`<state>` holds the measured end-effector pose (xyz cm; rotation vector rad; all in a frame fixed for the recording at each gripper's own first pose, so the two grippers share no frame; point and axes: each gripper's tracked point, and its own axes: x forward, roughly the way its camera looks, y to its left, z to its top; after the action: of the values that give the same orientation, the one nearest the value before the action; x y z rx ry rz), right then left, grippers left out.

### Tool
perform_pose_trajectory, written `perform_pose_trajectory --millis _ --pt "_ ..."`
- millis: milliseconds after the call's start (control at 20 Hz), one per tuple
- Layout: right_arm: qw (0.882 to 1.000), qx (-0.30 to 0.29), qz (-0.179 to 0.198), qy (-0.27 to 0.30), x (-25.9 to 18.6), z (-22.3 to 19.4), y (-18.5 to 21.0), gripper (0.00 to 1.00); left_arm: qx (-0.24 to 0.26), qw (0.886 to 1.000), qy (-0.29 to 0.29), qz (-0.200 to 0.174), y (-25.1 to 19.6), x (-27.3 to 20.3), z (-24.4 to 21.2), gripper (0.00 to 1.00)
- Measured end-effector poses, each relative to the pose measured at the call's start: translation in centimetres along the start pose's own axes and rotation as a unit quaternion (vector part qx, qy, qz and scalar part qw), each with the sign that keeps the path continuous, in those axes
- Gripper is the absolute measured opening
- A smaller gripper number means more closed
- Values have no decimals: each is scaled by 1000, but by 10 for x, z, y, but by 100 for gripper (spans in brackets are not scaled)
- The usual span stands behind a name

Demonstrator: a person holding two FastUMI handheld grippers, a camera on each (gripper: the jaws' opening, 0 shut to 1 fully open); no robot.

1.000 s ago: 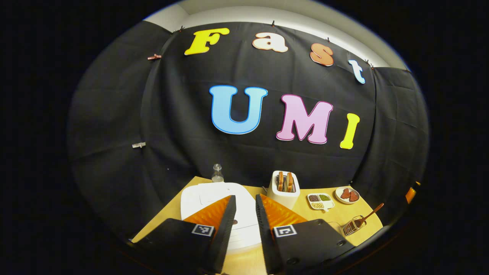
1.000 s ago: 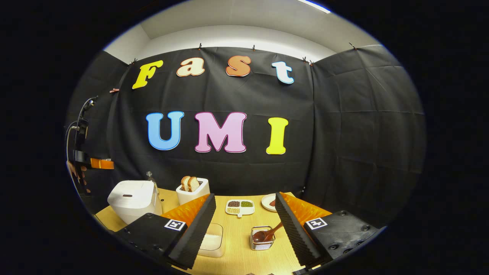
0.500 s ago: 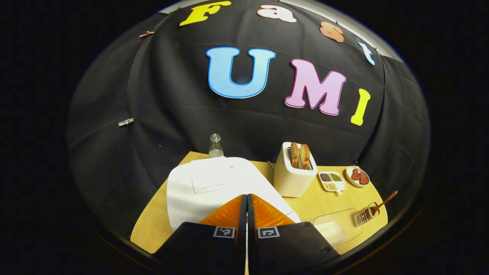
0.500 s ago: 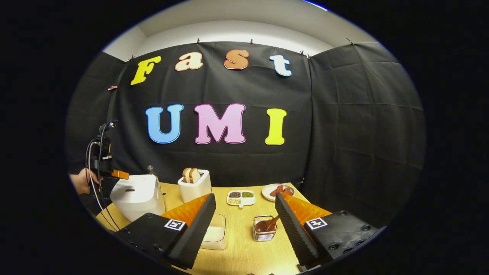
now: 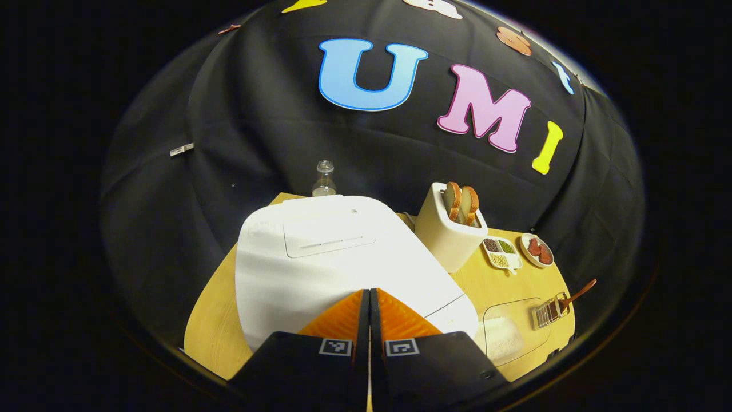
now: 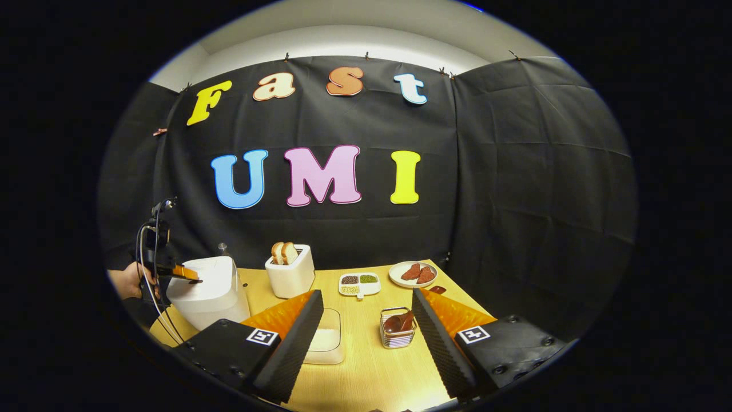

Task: Close the left gripper, press the button to open the rice cooker; take a wooden spoon from the chopstick holder with the right hand, scoop a spoonful of rice and pour it into the rice cooker, then put the wooden spoon back into the chopstick holder.

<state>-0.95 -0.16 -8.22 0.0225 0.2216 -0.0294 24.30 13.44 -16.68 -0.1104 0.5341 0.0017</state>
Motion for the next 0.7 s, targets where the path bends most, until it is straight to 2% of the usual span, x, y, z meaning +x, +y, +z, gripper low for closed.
perform_pose_trajectory --millis 150,350,500,700 --pt "1000 7 -7 6 -6 -8 6 98 10 1000 6 0 0 1 -7 8" --pt "1000 11 -4 19 -22 -17 16 98 12 1000 -16 -8 -1 -2 1 8" --pt "1000 -2 -1 15 -27 -17 10 98 11 996 -85 5 -3 -27 37 8" --pt "1000 19 4 10 1 -11 -9 98 -6 979 -199 46 -6 -86 96 8"
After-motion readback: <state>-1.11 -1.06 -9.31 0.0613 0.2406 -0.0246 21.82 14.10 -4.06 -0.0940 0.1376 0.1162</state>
